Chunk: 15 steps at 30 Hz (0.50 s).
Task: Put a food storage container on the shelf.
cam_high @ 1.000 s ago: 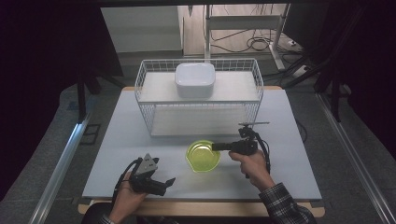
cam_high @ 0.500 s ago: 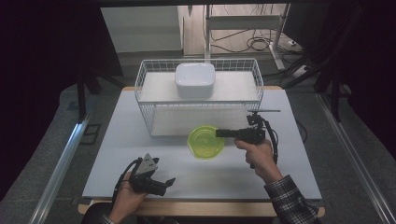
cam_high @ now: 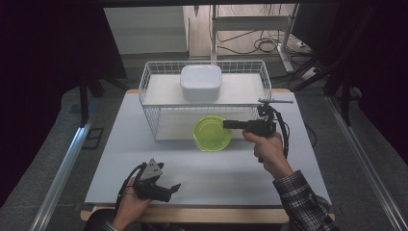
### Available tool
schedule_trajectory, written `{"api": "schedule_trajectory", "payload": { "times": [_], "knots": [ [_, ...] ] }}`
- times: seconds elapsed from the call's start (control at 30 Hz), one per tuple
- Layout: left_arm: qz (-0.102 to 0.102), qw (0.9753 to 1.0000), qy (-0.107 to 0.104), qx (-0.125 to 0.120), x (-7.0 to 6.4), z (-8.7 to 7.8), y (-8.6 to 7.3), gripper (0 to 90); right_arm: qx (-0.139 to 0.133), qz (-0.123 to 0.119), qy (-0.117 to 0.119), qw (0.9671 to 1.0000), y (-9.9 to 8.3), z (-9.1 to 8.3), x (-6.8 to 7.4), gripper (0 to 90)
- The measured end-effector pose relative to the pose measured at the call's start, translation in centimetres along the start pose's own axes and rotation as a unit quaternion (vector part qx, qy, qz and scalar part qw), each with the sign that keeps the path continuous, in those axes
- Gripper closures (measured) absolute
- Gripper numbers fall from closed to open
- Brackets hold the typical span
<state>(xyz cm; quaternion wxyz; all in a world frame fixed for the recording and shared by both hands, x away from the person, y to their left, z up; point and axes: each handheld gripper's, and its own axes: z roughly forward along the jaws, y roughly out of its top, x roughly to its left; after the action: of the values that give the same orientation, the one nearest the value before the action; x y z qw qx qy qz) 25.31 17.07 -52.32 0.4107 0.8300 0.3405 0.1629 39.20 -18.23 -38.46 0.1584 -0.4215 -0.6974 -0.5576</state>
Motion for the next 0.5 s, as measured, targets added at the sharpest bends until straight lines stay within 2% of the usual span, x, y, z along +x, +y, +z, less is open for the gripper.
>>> {"api": "schedule_trajectory", "payload": {
  "times": [0.5],
  "knots": [
    [-0.004, 1.0, -0.001, -0.003, 0.0, 0.1, 0.0, 4.1, -0.015, -0.012, 0.002, 0.9998, 2.6, -0.2, 1.6, 81.4]
  ]
}}
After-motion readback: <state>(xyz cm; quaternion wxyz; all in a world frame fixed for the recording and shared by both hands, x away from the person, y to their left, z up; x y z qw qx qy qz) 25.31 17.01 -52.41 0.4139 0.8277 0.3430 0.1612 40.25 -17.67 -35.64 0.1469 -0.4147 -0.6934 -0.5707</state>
